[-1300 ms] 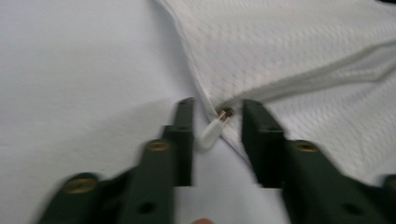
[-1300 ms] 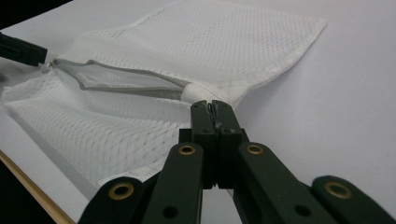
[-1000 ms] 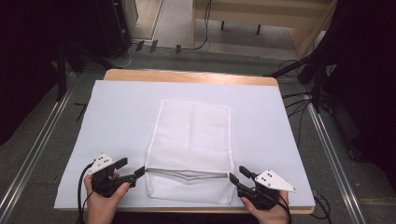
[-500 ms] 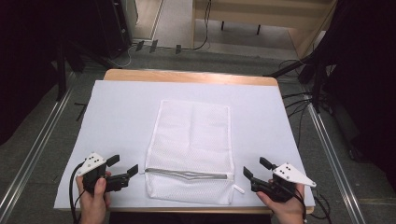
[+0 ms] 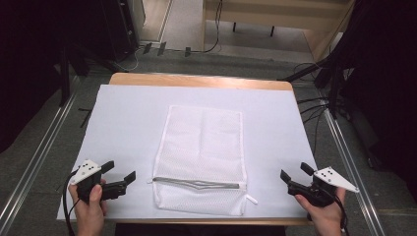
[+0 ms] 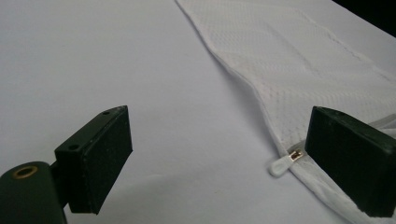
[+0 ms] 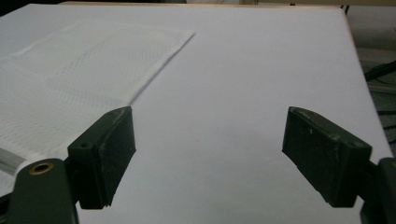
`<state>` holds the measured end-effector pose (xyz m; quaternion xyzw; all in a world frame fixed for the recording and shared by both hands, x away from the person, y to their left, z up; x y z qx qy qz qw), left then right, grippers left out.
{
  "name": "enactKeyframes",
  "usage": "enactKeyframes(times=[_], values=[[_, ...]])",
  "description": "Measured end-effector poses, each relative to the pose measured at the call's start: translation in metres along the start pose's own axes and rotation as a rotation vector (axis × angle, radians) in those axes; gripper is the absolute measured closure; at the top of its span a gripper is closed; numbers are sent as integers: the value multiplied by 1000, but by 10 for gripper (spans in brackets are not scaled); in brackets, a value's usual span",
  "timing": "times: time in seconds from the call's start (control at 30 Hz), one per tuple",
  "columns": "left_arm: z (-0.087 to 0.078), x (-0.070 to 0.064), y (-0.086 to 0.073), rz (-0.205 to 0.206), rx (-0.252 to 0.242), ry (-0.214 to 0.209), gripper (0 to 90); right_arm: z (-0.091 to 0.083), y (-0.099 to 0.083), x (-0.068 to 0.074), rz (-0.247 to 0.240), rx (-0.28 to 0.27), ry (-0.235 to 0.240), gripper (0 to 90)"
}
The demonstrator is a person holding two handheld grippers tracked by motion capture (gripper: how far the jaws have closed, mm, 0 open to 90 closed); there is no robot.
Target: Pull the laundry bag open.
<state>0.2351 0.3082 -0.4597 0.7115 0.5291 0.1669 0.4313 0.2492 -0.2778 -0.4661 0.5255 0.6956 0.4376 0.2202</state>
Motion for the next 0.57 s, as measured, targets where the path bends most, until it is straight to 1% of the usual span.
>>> enactKeyframes(times=[0.07, 0.1, 0.13, 0.17, 0.2, 0.23, 0.37, 0.43, 0.57], values=[[-3, 6, 0, -7, -18, 6, 28, 0, -2, -8, 8, 10, -10, 160], [-4, 7, 0, -10, -21, 10, 28, 0, -4, -14, 13, 16, -24, 158], [-5, 9, 0, -16, -29, 17, 28, 0, -4, -17, 20, 18, -28, 158], [-6, 10, 0, -21, -33, 18, 28, 0, -6, -20, 37, 20, -35, 158], [-7, 11, 0, -22, -36, 19, 27, -1, -7, -23, 43, 19, -41, 158], [-7, 12, 0, -26, -38, 23, 27, -1, -7, -25, 54, 20, -44, 158], [-6, 12, 0, -23, -38, 28, 24, 1, -10, -27, 50, 27, -56, 158], [-5, 12, 0, -8, -29, 32, 23, 2, -10, -26, 47, 31, -59, 158], [-3, 10, 0, 0, -9, 45, 6, 3, -10, -25, 55, 36, -60, 158]])
Point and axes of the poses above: each handheld gripper's, and its own axes: z roughly forward along the jaws, y roughly out of its top, x roughly to its left, the point moved 2 cm from there along z, roughly forward along the jaws, and after that the axes turned 6 degrees about x, right-handed, at the moved point
